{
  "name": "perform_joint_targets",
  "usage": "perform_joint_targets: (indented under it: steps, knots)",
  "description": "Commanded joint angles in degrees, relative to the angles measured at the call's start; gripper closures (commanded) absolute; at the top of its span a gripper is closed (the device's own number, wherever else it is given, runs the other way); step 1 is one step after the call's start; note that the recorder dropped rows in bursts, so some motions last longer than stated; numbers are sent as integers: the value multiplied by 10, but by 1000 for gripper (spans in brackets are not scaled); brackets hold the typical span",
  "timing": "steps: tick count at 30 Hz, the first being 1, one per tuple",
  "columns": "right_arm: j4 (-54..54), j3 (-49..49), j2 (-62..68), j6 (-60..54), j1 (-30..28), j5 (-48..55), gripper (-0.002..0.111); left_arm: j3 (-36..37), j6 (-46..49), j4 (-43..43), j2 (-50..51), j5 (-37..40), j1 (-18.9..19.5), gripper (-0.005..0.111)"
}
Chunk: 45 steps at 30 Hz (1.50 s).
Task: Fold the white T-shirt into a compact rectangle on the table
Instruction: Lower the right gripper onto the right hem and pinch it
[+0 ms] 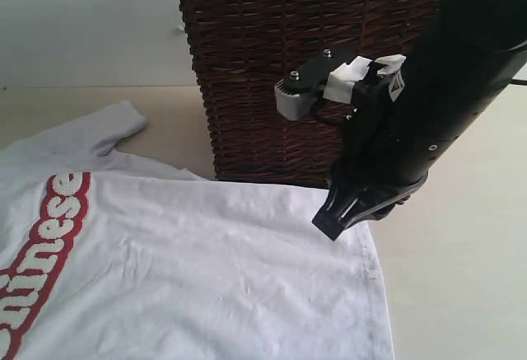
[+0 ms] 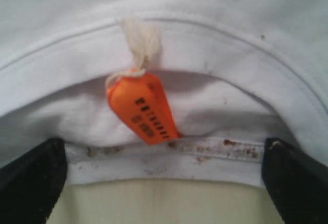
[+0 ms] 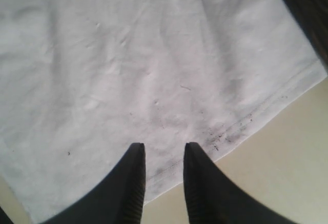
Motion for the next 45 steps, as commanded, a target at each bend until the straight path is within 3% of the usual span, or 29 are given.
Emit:
perform_joint_targets:
  steps: [1, 4, 10, 14, 28, 39, 45]
  knots:
    - [-3, -3, -2, -24, -2, -3, 80, 7, 2, 0, 21, -4, 2, 1]
    - [-3, -3, -2, -32, -2, -15, 74, 7, 2, 0, 21, -4, 2, 1]
    - [-3, -3, -2, -33, -2, -15, 35, 7, 2, 0, 21, -4, 2, 1]
    - [-15, -3, -2, -62, -2, -11, 24, 7, 2, 0, 21, -4, 2, 1]
    - [-21, 30, 36, -283, -2, 1, 23, 7, 2, 0, 21, -4, 2, 1]
    - [-52, 55, 110, -303, -2, -7, 23, 7, 2, 0, 21, -4, 2, 1]
    - [-122, 55, 167, -308, -2, -78, 23, 7, 2, 0, 21, -4, 2, 1]
